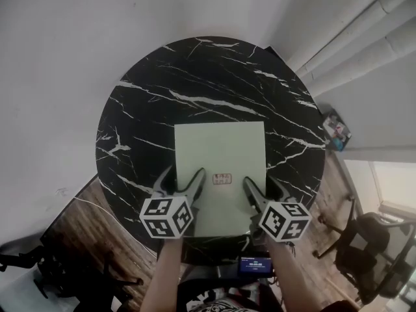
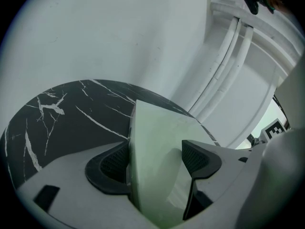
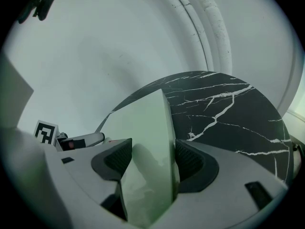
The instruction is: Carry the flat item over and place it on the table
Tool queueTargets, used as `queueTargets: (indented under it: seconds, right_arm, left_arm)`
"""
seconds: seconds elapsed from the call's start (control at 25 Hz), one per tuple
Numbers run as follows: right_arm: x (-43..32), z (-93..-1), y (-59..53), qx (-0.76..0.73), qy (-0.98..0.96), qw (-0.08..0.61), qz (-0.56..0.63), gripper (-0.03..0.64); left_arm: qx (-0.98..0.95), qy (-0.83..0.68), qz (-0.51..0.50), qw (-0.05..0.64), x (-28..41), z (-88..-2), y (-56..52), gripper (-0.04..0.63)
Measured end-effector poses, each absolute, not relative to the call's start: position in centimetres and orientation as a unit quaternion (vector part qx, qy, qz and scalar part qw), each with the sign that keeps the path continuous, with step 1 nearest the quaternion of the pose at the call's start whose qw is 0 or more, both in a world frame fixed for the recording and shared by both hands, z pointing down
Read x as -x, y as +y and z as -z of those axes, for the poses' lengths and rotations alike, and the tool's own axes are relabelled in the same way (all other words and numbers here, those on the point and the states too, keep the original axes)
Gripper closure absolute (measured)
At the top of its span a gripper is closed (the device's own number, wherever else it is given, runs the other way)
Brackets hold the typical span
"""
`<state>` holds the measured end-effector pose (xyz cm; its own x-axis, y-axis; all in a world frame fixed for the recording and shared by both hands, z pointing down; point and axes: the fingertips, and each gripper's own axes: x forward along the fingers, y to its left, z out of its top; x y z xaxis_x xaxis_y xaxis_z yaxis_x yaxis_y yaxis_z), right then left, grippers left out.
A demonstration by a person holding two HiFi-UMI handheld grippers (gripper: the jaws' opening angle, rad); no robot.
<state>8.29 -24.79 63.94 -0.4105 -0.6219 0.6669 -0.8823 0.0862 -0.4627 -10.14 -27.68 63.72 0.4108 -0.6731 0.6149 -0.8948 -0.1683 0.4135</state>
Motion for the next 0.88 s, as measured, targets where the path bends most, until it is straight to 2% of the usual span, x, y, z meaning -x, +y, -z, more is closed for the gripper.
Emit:
queueTargets:
  seconds: [0.2, 0.44, 0.64, 0.72, 0.88]
  right_arm:
    - [-8.6, -63.4, -24.4, -0.523, -0.735, 0.175, -0.394, 0.376]
    - [-9.0, -62.8, -23.8, -0.533, -0.738, 0.186, -0.369, 0.381]
    - [-10.0, -61.9, -23.7, -0.564, -0.732, 0.196, -0.327, 0.507]
    - [-10.4, -61.4, -23.6, -0.573, -0.732, 0.196, -0.312, 0.568]
    - [-10.4, -60.2, -23.3, -0.575, -0.74, 0.184, -0.298, 0.583]
  left_arm:
    - [-0.758, -0.532, -0.136, 0.351, 10.7, -62.2, -27.6, 0.269]
    - [-0.764, -0.551, -0.146, 0.303, 11.4, -60.5, -27.4, 0.426]
    - [-0.763, -0.558, -0.15, 0.292, 11.6, -59.9, -26.9, 0.557]
    - [-0.764, -0.554, -0.15, 0.293, 11.5, -59.8, -26.6, 0.566]
    - [-0.768, -0.552, -0.155, 0.287, 11.5, -59.2, -26.4, 0.575]
